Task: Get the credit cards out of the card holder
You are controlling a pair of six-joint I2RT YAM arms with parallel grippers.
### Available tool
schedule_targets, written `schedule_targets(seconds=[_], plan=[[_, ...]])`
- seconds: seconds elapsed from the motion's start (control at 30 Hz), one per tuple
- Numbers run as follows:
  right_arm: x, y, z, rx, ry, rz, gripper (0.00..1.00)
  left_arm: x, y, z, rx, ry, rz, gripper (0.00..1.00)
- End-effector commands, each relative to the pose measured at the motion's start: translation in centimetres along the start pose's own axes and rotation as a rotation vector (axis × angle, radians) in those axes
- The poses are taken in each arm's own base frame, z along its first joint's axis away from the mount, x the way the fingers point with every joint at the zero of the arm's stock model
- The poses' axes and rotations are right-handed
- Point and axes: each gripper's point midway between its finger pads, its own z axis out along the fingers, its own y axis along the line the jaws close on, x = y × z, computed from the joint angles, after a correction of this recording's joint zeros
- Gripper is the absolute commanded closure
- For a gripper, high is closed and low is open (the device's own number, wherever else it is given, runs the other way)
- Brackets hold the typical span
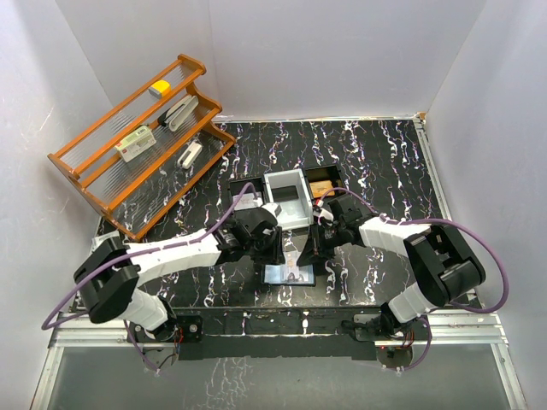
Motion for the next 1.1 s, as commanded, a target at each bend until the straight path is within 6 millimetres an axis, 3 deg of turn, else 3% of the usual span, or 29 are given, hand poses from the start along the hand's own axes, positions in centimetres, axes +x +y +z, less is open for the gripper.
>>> schedule_targets(seconds=[0.0, 0.3, 0.5, 0.9, 1.07], plan=[[-0.6, 0.9, -0.3, -0.031, -0.036, -0.035, 0.98, 1.0, -2.0, 1.7, 0.105, 0.067, -0.009, 0.77], [-0.5, 0.9, -0.1, -0.042, -0.032, -0.026, 0.98, 3.9, 1.2, 4.2, -0.006, 0.160, 0.010, 0.91], [-0.6, 1.3, 0.0, -0.053, -0.042, -0.023, 0.96, 4.3, 3.9, 3.7, -0.158, 0.183, 0.026, 0.94], [-0.3, 1.5, 0.8, -0.037, -0.060, -0.003, 0.80, 5.2, 4.9, 3.8, -0.181, 0.198, 0.018, 0.96], [-1.3, 1.2, -0.2, 0.024, -0.166, 0.010, 0.75, 5.5, 5.4, 3.6, -0.196, 0.205, 0.018, 0.96]])
